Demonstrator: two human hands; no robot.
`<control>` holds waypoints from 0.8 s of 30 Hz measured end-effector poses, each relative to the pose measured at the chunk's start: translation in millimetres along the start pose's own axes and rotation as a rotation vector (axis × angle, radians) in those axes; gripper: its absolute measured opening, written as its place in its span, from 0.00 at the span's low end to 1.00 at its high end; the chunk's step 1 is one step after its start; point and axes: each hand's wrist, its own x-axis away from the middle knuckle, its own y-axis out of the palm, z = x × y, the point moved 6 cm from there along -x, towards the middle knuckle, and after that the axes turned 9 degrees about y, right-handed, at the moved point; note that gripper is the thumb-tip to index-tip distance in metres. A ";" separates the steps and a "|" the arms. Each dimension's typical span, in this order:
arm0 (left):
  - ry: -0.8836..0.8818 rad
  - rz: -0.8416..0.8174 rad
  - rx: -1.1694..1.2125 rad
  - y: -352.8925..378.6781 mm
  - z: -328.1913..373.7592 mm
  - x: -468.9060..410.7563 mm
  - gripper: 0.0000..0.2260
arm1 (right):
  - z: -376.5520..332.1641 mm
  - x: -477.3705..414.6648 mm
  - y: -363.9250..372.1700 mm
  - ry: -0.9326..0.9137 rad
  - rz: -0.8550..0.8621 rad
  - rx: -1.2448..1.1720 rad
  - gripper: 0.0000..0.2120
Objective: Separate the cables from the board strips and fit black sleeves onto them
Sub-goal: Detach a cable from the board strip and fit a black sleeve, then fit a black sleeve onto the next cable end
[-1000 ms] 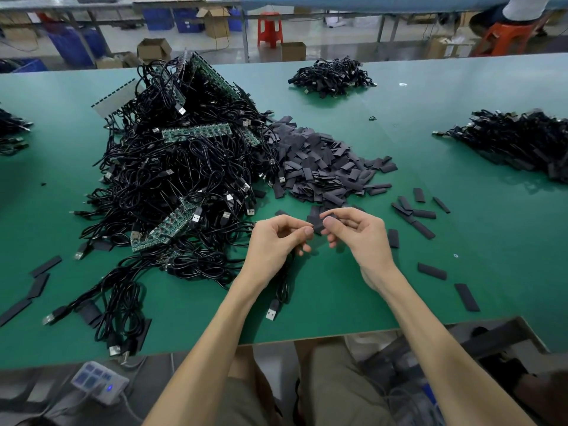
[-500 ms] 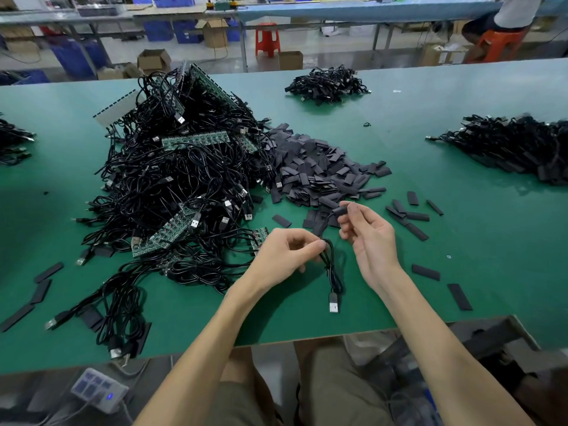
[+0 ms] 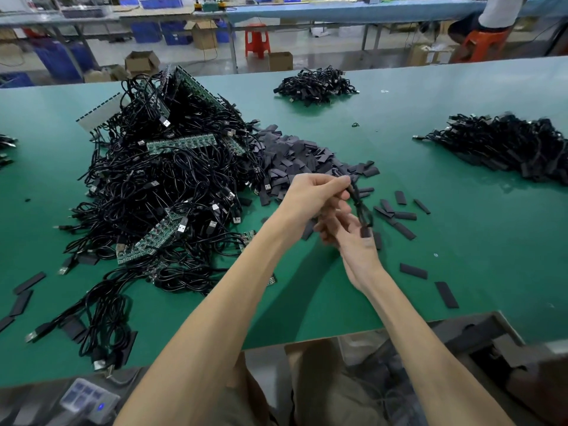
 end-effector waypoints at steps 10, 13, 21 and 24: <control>0.145 0.121 -0.418 -13.0 -6.3 9.5 0.07 | -3.4 3.7 8.6 -0.070 -0.099 0.157 0.13; 0.201 0.156 -0.647 -44.9 -7.9 27.6 0.06 | -0.5 0.5 3.4 -0.059 -0.081 0.126 0.07; 0.014 0.026 -1.387 -117.8 -33.5 77.9 0.19 | 2.7 -2.9 -0.2 -0.065 -0.093 0.173 0.06; -0.009 0.021 -1.497 -117.8 -40.6 84.9 0.20 | 2.8 -2.2 1.1 -0.064 -0.100 0.212 0.06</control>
